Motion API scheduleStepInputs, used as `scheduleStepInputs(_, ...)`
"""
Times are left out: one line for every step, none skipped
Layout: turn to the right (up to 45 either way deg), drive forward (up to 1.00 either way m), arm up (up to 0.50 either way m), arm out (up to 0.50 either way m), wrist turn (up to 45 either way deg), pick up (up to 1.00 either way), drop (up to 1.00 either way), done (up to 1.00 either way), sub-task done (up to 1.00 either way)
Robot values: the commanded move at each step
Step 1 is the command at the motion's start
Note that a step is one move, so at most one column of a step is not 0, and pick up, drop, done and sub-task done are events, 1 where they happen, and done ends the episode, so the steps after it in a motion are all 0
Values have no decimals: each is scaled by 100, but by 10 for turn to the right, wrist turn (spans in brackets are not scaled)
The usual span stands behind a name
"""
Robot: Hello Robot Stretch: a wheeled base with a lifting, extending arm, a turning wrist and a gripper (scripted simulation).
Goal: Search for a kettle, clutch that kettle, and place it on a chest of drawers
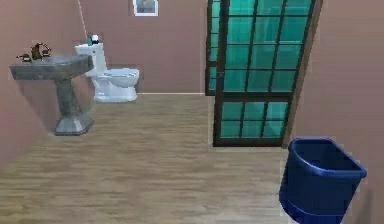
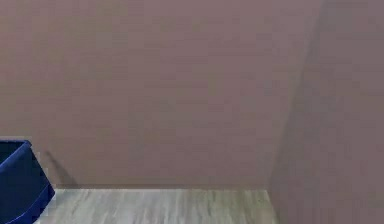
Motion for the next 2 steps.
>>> scheduleStepInputs(-60,0,0,0,0,0,0,0,0)
scheduleStepInputs(-30,0,0,0,0,0,0,0,0)
